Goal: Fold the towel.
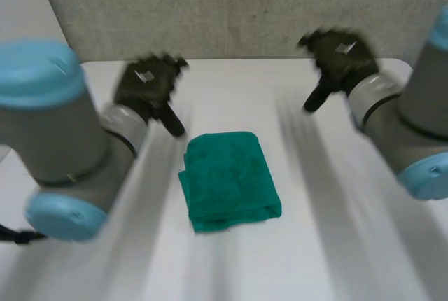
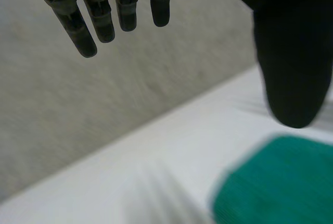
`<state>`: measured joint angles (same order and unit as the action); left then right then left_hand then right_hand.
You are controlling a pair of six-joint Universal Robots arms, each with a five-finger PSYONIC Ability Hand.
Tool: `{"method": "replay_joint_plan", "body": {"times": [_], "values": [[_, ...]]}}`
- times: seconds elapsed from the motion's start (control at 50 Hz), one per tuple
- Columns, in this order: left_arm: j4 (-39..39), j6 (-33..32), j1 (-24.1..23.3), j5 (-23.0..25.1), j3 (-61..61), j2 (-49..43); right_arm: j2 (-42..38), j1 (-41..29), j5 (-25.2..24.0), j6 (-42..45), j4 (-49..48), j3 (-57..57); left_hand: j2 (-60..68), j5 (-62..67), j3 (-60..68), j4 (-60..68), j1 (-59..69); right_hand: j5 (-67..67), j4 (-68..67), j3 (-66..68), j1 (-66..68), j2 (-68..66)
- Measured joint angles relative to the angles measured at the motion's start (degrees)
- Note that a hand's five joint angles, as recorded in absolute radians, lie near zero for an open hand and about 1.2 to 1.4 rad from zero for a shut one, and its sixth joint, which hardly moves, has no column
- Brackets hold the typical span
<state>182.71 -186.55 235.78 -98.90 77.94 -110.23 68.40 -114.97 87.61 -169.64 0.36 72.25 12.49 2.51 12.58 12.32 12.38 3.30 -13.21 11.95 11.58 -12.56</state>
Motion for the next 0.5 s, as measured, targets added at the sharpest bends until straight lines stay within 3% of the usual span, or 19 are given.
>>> {"method": "replay_joint_plan", "body": {"times": [0.02, 0.08, 0.24, 0.5], "values": [[-1.4, 0.2, 2.0, 0.5, -1.8, 1.6, 3.0, 0.8, 3.0, 0.1, -1.1, -0.1, 0.0, 0.0, 0.0, 0.0, 0.0, 0.0, 0.0, 0.0, 0.0, 0.0], [-5.0, 1.2, 5.1, 2.1, -5.0, 3.3, 6.4, 2.4, 5.7, 0.5, -2.2, -0.3, 0.0, 0.0, 0.0, 0.0, 0.0, 0.0, 0.0, 0.0, 0.0, 0.0], [-15.2, 8.1, 11.9, 9.1, -9.8, 6.5, 10.5, 6.3, 3.8, 4.9, 0.2, -1.7, 0.0, 0.0, 0.0, -0.1, 0.0, 0.0, 0.0, 0.0, 0.0, 0.0], [-14.7, 11.2, 13.2, 10.6, -6.2, 11.8, 10.2, 6.3, 2.0, 4.9, 1.8, -1.3, -0.5, 0.0, -0.4, -0.5, 0.0, 0.0, 0.0, 0.0, 0.0, 0.0]]}}
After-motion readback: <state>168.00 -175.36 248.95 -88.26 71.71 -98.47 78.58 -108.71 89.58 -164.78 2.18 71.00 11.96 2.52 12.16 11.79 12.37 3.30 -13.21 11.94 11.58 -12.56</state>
